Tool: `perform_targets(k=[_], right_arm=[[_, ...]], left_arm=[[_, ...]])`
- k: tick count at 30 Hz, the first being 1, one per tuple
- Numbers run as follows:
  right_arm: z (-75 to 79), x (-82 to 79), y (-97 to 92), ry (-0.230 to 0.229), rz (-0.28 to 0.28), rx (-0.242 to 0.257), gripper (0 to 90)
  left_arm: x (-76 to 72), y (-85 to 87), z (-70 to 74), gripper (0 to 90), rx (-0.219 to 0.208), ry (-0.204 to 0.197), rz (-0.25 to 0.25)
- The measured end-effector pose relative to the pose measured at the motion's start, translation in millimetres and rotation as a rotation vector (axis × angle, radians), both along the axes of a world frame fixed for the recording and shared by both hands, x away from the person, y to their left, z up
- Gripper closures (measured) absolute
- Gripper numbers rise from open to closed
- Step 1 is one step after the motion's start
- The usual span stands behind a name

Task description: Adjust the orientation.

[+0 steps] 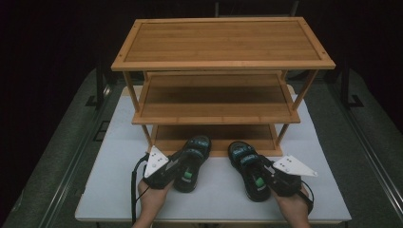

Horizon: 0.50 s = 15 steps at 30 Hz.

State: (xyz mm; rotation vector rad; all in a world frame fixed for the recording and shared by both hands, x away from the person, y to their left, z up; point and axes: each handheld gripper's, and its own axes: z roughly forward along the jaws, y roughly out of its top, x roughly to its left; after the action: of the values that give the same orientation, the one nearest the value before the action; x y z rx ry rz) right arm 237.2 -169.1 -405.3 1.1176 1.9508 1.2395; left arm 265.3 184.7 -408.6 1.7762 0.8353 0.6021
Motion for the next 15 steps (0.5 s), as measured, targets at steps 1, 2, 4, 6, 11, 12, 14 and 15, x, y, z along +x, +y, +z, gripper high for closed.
perform_targets(k=[1,2,4,6,11,12,14,15], right_arm=[[-0.1,2.5,2.2,-0.003,-0.003,-0.003,77.7],[-0.3,6.8,5.8,-0.006,-0.010,-0.008,77.7],[-0.5,9.4,7.8,-0.009,-0.014,-0.012,77.7],[-1.3,14.6,11.6,-0.011,-0.019,-0.014,77.7],[-4.1,29.0,20.2,-0.011,-0.027,-0.036,77.7],[-5.1,33.7,22.3,-0.009,-0.032,-0.044,77.7],[-6.4,39.2,24.1,-0.008,-0.045,-0.049,77.6],[-6.4,39.2,24.1,-0.008,-0.045,-0.049,77.6]], left_arm=[[1.4,-0.7,-0.1,75.2,-0.001,-0.002,0.004],[3.1,-1.6,0.0,75.1,-0.001,-0.004,0.007],[6.9,-3.7,0.3,75.2,0.002,-0.011,0.006],[10.2,-6.3,0.0,75.2,0.004,-0.010,0.006],[18.5,-12.1,-4.4,75.2,0.013,0.000,0.009],[21.7,-13.6,-6.0,75.2,0.012,0.000,0.018],[24.5,-14.4,-6.7,75.2,0.012,-0.001,0.024],[24.5,-14.4,-6.7,75.2,0.012,-0.001,0.024]])
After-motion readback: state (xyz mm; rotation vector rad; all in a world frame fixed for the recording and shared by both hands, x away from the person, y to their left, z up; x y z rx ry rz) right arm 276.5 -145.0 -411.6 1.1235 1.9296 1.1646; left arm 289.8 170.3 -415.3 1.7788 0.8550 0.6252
